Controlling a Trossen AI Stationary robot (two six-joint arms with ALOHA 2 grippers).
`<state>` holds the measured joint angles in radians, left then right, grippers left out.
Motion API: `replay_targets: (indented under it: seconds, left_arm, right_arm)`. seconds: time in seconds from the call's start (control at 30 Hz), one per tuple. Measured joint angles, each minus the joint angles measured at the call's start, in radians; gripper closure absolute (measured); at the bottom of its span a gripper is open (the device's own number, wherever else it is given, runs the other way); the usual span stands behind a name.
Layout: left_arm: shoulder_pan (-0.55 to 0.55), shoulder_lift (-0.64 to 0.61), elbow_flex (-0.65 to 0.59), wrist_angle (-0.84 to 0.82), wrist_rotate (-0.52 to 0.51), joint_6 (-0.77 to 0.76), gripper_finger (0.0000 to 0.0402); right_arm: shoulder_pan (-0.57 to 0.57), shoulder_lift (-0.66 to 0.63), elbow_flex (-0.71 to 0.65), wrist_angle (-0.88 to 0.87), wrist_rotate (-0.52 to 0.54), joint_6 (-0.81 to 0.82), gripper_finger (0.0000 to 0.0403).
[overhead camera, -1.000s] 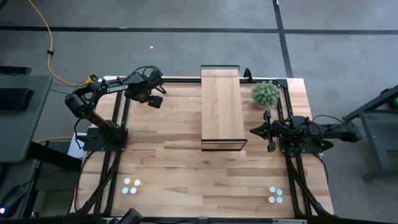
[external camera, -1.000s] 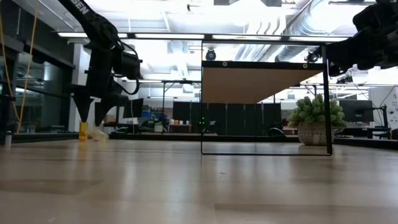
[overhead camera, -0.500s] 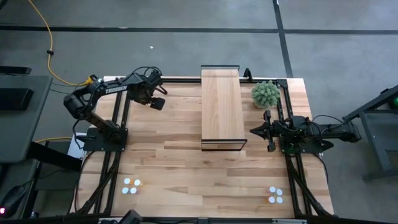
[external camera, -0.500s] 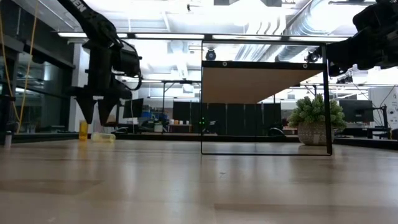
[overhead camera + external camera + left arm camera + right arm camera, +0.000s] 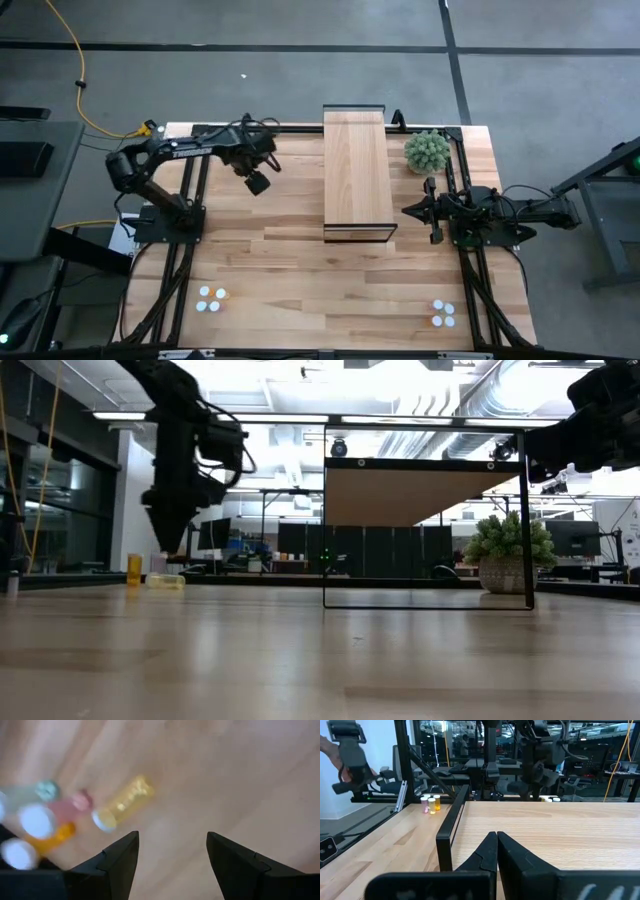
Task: Pick and place medicine bottles onto shelf by color
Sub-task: Put the top yellow pill bottle on the shelf
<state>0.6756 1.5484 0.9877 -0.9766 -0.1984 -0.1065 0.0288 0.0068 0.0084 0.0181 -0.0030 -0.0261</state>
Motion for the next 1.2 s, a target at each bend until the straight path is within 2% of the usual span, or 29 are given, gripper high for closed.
replay_targets:
  seconds: [0.17,0.37,0.5,0.6,0.87,1.0,1.2]
  left_arm:
    - [0.009,0.115,0.079,-0.021,-0.114,0.089,0.0179]
    - [0.054,0.212,0.121,-0.091,-0.059,0.263,0.0179]
    - [0.07,0.278,0.121,-0.091,-0.111,0.357,0.0179]
    - [0.071,0.318,0.121,-0.073,-0.155,0.371,0.0179]
    - [0.07,0.346,0.121,-0.065,-0.15,0.433,0.0182]
    - [0.07,0.347,0.121,-0.065,-0.152,0.442,0.0202]
    - [0.07,0.347,0.121,-0.063,-0.153,0.442,0.0255]
  right_arm:
    - [0.0,0.0,0.0,0.0,0.0,0.0,0.0402]
    - [0.0,0.0,0.0,0.0,0.0,0.0,0.0402]
    - [0.0,0.0,0.0,0.0,0.0,0.0,0.0402]
    - [0.0,0.0,0.0,0.0,0.0,0.0,0.0402]
    - [0.0,0.0,0.0,0.0,0.0,0.0,0.0402]
    - [0.0,0.0,0.0,0.0,0.0,0.0,0.0402]
    - [0.0,0.0,0.0,0.0,0.0,0.0,0.0402]
